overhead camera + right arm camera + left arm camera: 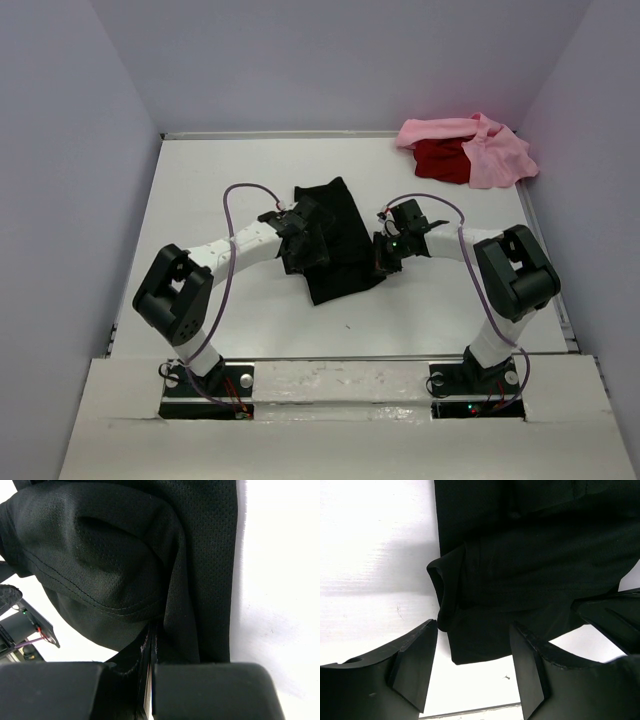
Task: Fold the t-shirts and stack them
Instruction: Fold the tshirt
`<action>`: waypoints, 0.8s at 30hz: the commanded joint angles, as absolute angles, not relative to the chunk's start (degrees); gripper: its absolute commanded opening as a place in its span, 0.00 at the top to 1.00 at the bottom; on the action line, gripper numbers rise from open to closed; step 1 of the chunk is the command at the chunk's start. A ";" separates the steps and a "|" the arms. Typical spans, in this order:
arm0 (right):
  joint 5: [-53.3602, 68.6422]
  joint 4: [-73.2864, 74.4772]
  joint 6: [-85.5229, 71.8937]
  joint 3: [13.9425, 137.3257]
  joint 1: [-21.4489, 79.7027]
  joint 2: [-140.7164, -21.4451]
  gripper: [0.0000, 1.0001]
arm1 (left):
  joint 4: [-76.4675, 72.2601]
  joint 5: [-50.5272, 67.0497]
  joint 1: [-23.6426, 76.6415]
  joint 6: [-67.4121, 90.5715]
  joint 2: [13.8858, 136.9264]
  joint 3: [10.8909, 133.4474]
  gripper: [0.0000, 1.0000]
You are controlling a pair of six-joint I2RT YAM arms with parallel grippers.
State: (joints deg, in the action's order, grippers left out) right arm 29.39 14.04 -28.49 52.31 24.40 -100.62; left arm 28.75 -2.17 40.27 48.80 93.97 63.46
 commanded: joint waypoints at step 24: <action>28.30 13.18 -27.69 51.77 24.79 -99.76 1.00 | 28.74 -4.75 39.11 48.69 99.75 68.46 0.63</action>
State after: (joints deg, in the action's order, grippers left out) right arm 29.45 14.04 -28.51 52.29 24.40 -100.60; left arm 27.70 -2.31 39.92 48.90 99.48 65.73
